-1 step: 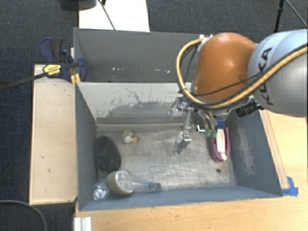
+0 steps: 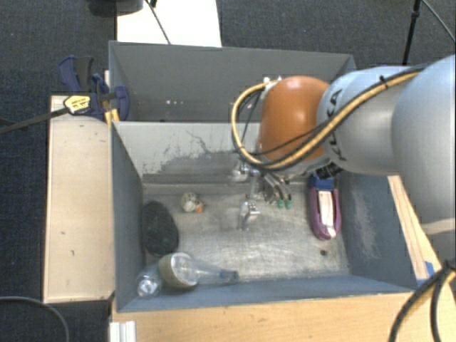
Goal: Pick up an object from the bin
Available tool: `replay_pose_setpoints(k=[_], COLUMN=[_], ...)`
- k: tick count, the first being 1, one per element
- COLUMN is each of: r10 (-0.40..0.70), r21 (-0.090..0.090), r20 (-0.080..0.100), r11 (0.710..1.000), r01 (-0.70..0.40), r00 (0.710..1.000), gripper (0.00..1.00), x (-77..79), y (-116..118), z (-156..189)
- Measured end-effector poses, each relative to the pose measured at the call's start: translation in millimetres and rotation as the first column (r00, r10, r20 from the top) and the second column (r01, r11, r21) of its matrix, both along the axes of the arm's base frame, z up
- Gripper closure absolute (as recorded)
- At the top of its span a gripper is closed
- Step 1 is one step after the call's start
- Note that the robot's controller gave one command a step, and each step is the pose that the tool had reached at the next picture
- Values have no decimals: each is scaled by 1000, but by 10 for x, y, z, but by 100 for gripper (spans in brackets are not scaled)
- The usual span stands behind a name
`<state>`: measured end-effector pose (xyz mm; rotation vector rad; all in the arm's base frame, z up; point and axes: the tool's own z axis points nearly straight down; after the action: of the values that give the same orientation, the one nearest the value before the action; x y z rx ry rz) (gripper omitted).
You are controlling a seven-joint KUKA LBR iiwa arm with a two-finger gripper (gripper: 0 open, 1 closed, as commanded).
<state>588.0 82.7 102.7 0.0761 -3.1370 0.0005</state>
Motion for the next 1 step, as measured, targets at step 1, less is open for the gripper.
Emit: replay_pose_setpoints(k=[1], r10=[-149], r21=[5], r20=[8], r11=[989], r01=[149], r00=[989], gripper=[0], x=[-87], y=[523], z=[153])
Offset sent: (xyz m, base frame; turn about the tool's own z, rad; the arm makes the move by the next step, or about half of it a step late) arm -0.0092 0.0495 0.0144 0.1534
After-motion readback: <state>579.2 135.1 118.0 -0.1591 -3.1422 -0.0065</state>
